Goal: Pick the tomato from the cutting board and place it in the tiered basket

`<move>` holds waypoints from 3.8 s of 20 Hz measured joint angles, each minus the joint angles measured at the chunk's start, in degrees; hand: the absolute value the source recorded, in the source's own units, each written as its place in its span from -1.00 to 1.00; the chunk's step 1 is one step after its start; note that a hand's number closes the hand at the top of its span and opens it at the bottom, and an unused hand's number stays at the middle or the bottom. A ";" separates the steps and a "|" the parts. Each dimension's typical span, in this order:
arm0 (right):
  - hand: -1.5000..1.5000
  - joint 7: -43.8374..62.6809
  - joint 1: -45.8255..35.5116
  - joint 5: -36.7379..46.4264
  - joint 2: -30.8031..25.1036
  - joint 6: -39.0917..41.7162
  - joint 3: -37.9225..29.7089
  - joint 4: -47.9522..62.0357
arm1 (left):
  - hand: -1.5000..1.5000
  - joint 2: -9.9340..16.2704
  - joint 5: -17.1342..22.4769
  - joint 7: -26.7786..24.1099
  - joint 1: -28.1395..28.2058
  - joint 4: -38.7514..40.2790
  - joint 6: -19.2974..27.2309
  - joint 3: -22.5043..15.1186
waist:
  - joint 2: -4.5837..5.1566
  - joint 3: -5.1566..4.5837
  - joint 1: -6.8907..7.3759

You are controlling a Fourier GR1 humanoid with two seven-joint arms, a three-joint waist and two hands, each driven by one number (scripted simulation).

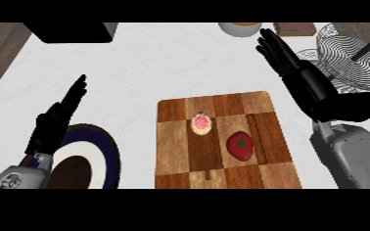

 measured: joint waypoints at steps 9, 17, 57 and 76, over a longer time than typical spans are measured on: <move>-1.00 -8.60 12.56 -6.14 7.62 -16.42 -17.89 -4.66 | 0.00 -5.82 0.86 -3.44 0.77 -2.99 6.84 2.73 | 0.58 -0.57 -4.96; -1.00 -16.25 34.65 -18.30 16.52 -2.56 -17.13 -15.98 | 0.00 -12.08 -1.39 -3.16 -0.59 -4.75 11.20 -0.59 | 1.42 -1.10 -3.09; -1.00 61.06 21.73 19.37 -29.48 -0.90 5.46 -50.69 | 0.00 -16.62 -5.24 -1.77 -4.01 -3.99 11.41 -3.97 | 2.23 -1.59 1.71; -1.00 66.73 4.77 31.37 -24.03 1.11 25.63 -43.16 | 0.00 -17.24 -5.53 -1.80 -4.36 -3.17 10.70 -1.83 | 1.92 -1.48 0.36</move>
